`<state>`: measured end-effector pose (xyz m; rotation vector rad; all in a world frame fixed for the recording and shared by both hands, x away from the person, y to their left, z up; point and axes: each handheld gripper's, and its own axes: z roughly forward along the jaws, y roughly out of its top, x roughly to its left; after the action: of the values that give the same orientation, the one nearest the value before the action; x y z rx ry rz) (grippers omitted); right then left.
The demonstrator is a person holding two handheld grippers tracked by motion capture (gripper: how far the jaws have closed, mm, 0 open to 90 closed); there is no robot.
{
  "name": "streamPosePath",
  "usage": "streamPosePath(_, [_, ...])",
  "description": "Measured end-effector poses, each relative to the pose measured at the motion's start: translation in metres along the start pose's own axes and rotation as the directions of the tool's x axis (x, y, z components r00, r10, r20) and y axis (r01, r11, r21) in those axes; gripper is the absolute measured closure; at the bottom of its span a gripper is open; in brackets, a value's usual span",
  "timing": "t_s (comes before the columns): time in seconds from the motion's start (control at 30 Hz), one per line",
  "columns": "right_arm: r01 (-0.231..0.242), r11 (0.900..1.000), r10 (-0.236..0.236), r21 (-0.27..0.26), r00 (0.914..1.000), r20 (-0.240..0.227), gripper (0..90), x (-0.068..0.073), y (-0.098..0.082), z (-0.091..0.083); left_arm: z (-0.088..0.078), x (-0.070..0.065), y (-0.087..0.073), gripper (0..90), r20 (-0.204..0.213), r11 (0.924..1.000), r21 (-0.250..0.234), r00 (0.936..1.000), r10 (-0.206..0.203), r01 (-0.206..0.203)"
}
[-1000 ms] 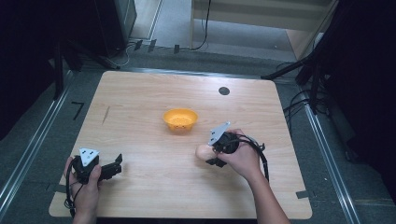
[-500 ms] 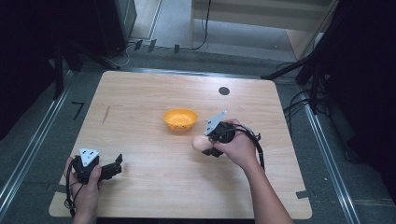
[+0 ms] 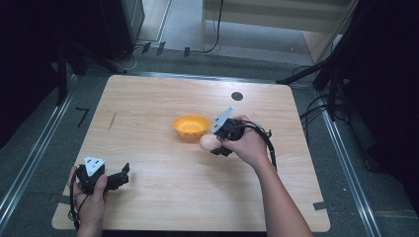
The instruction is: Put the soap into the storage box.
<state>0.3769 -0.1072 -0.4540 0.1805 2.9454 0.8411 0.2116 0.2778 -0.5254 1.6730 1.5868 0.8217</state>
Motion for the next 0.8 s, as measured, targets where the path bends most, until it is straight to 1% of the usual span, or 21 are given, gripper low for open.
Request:
streamPosePath(0.03, [0.008, 1.0, -0.008, 0.001, 1.0, -0.003, 33.5, -0.002, 0.002, 0.0, 0.0, 0.0, 0.0, 0.0, -0.001, 1.0, -0.001, 1.0, -0.001, 0.001])
streamPosePath(0.07, [0.003, 1.0, -0.003, -0.002, 1.0, -0.002, 33.4, -0.004, 0.003, 0.0, 0.0, 0.0, 0.0, 0.0, -0.001, 1.0, 0.0, 1.0, 0.0, 0.0])
streamPosePath(0.1, [0.005, 1.0, -0.005, 0.006, 1.0, -0.001, 33.5, -0.007, 0.006, 0.001, 0.0, 0.0, 0.0, 0.0, -0.001, 1.0, -0.001, 1.0, 0.0, 0.0])
streamPosePath(0.23, [0.01, 1.0, -0.01, 0.014, 0.9999, -0.01, 33.4, -0.011, 0.01, 0.002, 0.0, 0.0, 0.0, 0.0, -0.001, 1.0, -0.001, 1.0, 0.0, 0.0])
streamPosePath(0.3, [0.009, 1.0, -0.009, 0.003, 0.9999, -0.009, 33.4, -0.013, 0.012, 0.002, 0.0, 0.0, 0.0, 0.0, 0.0, 1.0, 0.0, 1.0, 0.0, 0.0])
streamPosePath(0.43, [0.009, 1.0, -0.009, 0.014, 0.9999, -0.008, 33.4, -0.018, 0.017, 0.004, 0.0, 0.0, 0.0, 0.0, 0.001, 1.0, 0.0, 1.0, 0.0, 0.0])
streamPosePath(0.47, [0.019, 1.0, -0.019, 0.008, 0.9998, -0.004, 33.4, -0.02, 0.019, 0.004, 0.0, 0.0, 0.0, 0.0, 0.001, 1.0, 0.0, 1.0, 0.0, 0.0])
streamPosePath(0.57, [0.02, 1.0, -0.02, 0.001, 0.9998, -0.001, 33.4, -0.023, 0.023, 0.004, 0.0, 0.0, 0.0, 0.0, 0.001, 1.0, 0.0, 1.0, 0.0, 0.0])
streamPosePath(0.63, [0.02, 1.0, -0.02, 0.022, 0.9998, -0.002, 33.4, -0.025, 0.027, 0.005, 0.0, 0.0, 0.0, 0.0, 0.001, 1.0, 0.0, 1.0, 0.0, 0.0])
streamPosePath(0.67, [0.022, 0.999, -0.022, 0.024, 0.9998, 0.0, 33.4, -0.026, 0.028, 0.005, 0.0, 0.0, 0.0, 0.0, 0.001, 1.0, 0.0, 1.0, 0.0, 0.0])
streamPosePath(0.8, [0.034, 0.999, -0.034, 0.013, 0.9994, -0.002, 33.4, -0.032, 0.034, 0.008, 0.0, -0.001, 0.0, 0.0, 0.003, 1.0, -0.001, 1.0, -0.004, 0.004])
